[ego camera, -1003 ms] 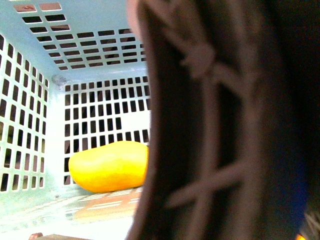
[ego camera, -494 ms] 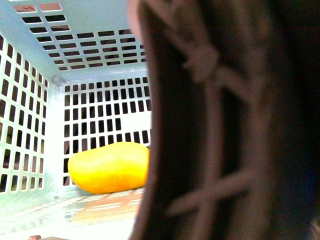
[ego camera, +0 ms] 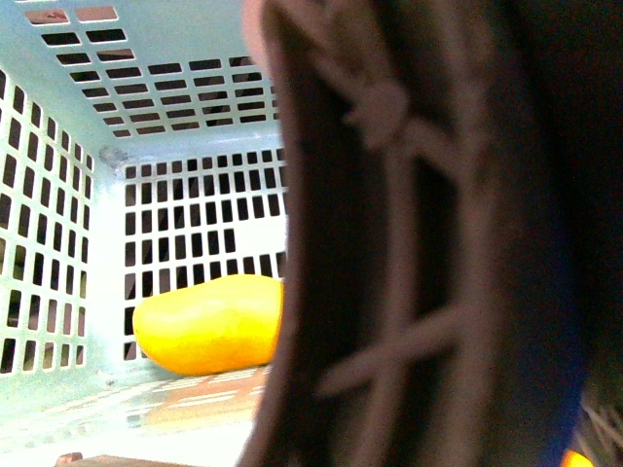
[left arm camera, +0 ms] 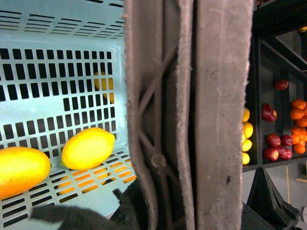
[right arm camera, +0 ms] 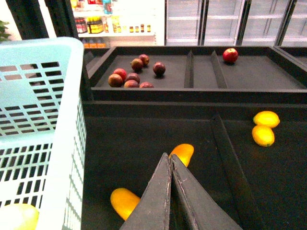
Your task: Pick lemon and mango into basket
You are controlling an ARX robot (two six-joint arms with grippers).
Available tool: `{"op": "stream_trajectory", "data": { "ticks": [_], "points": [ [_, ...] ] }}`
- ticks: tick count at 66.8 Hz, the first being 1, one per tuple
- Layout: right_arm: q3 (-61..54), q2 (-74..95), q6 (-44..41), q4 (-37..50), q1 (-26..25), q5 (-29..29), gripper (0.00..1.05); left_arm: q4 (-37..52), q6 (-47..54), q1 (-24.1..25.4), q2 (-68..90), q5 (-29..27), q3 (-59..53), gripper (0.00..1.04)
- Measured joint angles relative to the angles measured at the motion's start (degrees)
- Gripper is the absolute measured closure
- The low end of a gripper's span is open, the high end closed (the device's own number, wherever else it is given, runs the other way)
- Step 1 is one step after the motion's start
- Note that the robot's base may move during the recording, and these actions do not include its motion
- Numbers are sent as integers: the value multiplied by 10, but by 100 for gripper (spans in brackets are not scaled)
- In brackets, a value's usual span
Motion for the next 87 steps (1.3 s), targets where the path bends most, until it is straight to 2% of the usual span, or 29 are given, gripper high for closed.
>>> {"op": "stream_trajectory", "data": {
  "ticks": [10, 13, 23, 26, 31, 33, 53, 61, 87],
  "points": [
    [0, -2, 0, -2, 0, 1, 103, 0, 1, 0, 0, 1, 0, 90],
    [0, -2, 0, -2, 0, 1, 100, 0, 0, 0, 0, 1, 0, 90],
    [0, -2, 0, -2, 0, 1, 79, 0, 2, 0, 0, 1, 0, 90],
    [0, -2, 0, -2, 0, 1, 68, 0, 1, 0, 0, 1, 0, 90],
    [0, -2, 0, -2, 0, 1, 58, 0, 0, 0, 0, 1, 0, 90],
    [0, -2, 0, -2, 0, 1, 49, 0, 1, 0, 0, 1, 0, 90],
    [0, -3, 0, -2, 0, 3, 8, 0, 1, -4, 0, 3, 0, 90],
    [0, -3, 0, -3, 0, 2, 9, 0, -3, -5, 1, 14, 0, 90],
    [0, -4, 0, -3, 0, 0, 9, 0, 0, -2, 1, -1, 0, 90]
  ]
}}
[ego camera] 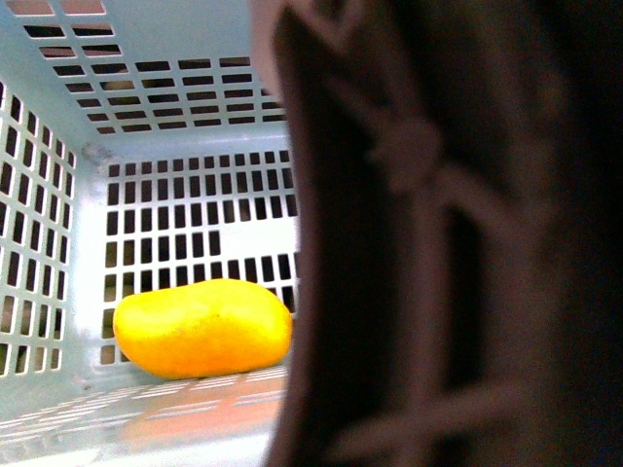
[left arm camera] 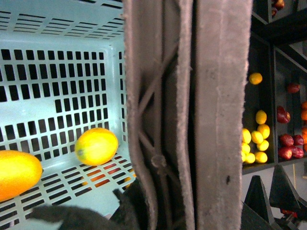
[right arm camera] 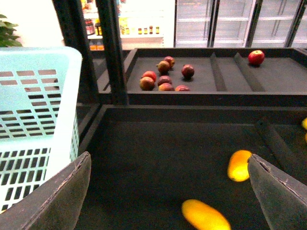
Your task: Pick lemon and mango into basket
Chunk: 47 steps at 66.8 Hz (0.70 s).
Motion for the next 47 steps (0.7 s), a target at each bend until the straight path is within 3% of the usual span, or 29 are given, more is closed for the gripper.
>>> {"op": "stream_trajectory", "data": {
  "ticks": [47],
  "points": [
    [0, 0, 0, 0, 0, 1, 9, 0, 1, 1, 0, 1, 0, 90]
  ]
}}
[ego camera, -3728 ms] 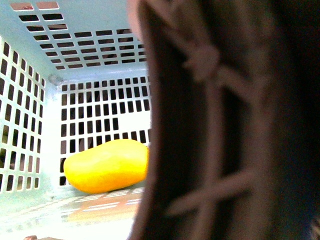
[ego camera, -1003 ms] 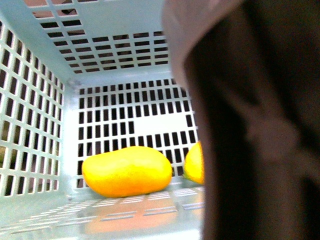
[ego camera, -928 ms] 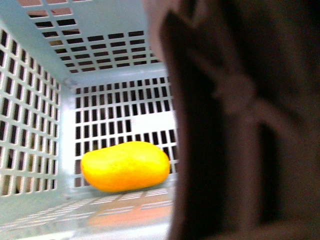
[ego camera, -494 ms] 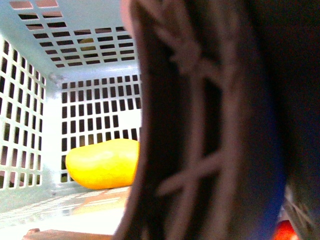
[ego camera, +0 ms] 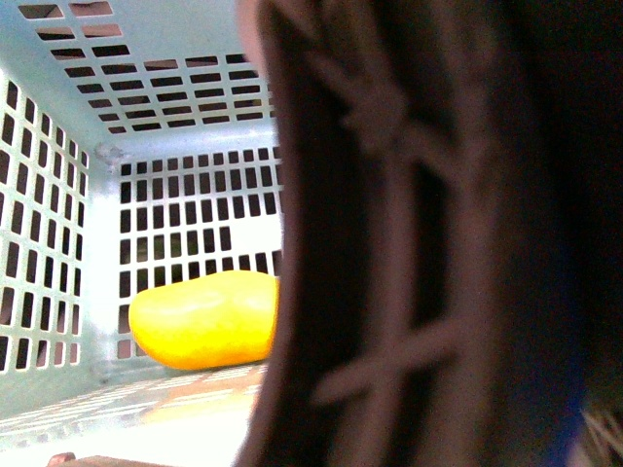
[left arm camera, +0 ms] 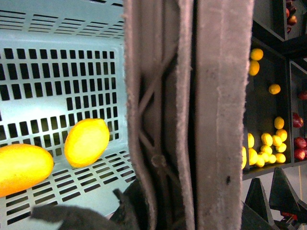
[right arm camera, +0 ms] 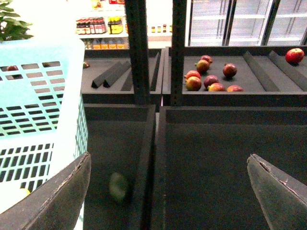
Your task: Pick lemon and mango into basket
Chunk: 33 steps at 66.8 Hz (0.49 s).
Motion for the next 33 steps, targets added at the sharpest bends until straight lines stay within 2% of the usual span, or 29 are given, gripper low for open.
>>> {"op": "stream_trajectory", "data": {
  "ticks": [33],
  "points": [
    [0, 0, 0, 0, 0, -1, 9, 0, -2, 0, 0, 3, 0, 90]
  ]
}}
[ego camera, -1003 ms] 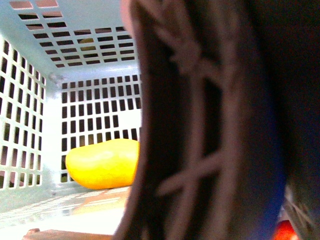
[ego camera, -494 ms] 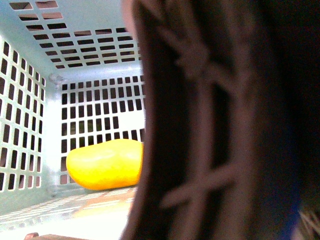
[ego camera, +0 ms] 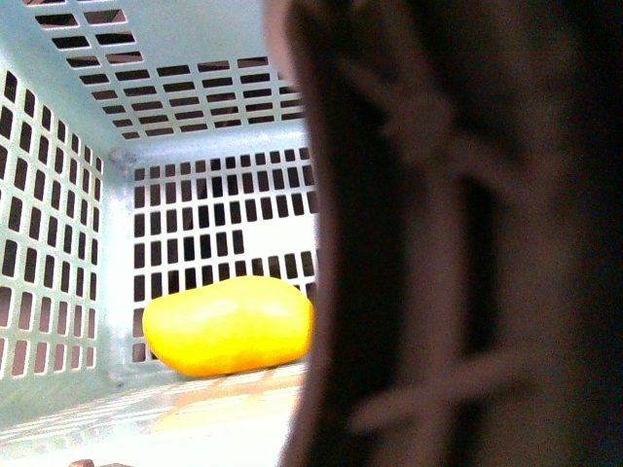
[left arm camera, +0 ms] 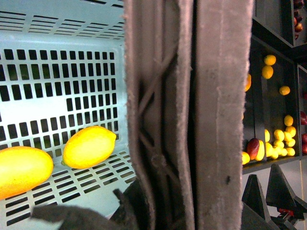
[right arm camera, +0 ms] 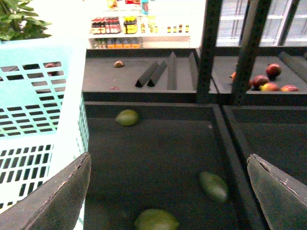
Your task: Pick lemon and mango into basket
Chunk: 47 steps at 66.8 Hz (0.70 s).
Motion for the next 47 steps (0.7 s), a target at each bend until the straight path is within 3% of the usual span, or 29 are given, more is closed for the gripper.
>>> {"op": "stream_trajectory", "data": {
  "ticks": [37, 47],
  "points": [
    [0, -1, 0, 0, -1, -4, 9, 0, 2, 8, -1, -17, 0, 90],
    [0, 0, 0, 0, -2, -3, 9, 90, -113, -2, 7, -207, -17, 90]
  ]
}}
